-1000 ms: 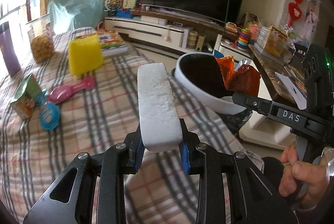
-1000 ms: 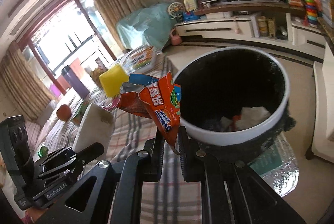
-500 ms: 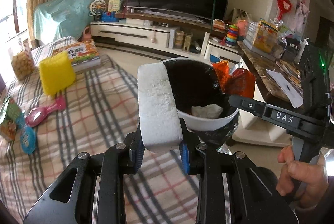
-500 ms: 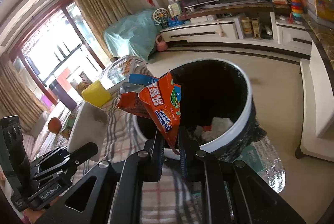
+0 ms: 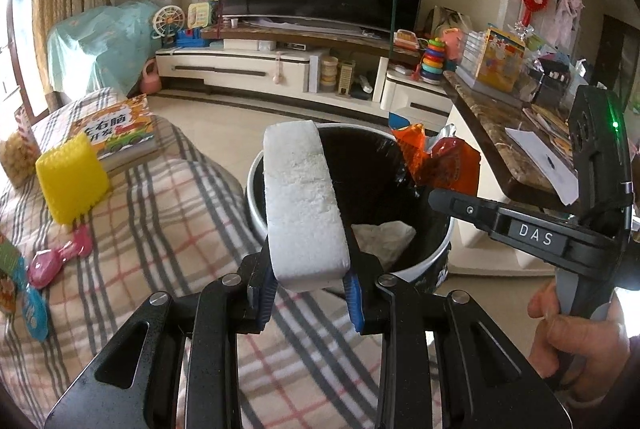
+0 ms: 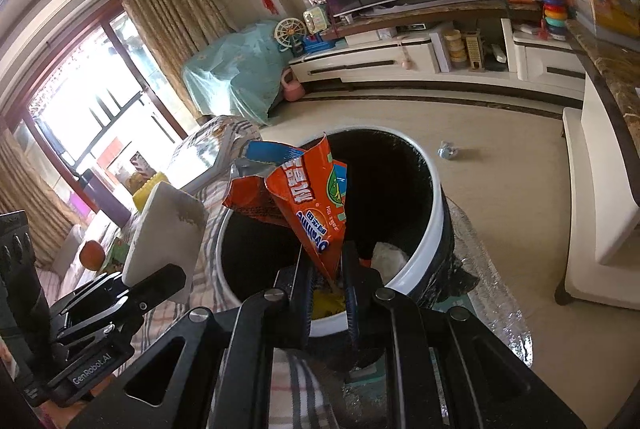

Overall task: Collect trash
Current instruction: 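Carry the white sponge block and orange chip bag over the trash bin, then open both tools to drop the sponge block and chip bag into the bin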

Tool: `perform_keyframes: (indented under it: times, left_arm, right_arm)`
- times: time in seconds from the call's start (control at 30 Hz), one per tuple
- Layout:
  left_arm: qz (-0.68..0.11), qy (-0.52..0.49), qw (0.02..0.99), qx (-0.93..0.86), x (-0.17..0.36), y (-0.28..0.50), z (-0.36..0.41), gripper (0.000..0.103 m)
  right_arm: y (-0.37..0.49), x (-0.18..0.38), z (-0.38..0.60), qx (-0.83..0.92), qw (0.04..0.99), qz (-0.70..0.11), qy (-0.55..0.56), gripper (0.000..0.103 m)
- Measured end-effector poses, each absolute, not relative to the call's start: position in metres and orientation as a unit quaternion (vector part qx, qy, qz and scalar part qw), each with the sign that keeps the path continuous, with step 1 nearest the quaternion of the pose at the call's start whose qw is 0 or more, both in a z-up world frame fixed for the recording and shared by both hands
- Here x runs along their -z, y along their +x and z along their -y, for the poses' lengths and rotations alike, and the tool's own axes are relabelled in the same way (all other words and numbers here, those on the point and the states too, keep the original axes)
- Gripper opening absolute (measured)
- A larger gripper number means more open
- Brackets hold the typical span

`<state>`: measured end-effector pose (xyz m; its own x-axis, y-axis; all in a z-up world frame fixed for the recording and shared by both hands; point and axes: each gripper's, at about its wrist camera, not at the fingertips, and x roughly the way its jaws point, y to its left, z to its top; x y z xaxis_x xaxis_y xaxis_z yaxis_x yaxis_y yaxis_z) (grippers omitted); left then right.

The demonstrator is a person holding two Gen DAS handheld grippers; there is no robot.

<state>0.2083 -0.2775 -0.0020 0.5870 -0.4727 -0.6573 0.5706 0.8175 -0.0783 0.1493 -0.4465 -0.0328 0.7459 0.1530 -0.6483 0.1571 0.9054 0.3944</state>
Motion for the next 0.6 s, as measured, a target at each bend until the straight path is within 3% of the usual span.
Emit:
perform_keyframes:
  times: [0.6]
  left_arm:
    - [-0.356,0.079,0.882,0.297,0.008,0.225,0.302,0.027]
  right_arm:
    - [0.165,0.034,0.457,0.001,0.904,-0.366,0.222,0.014]
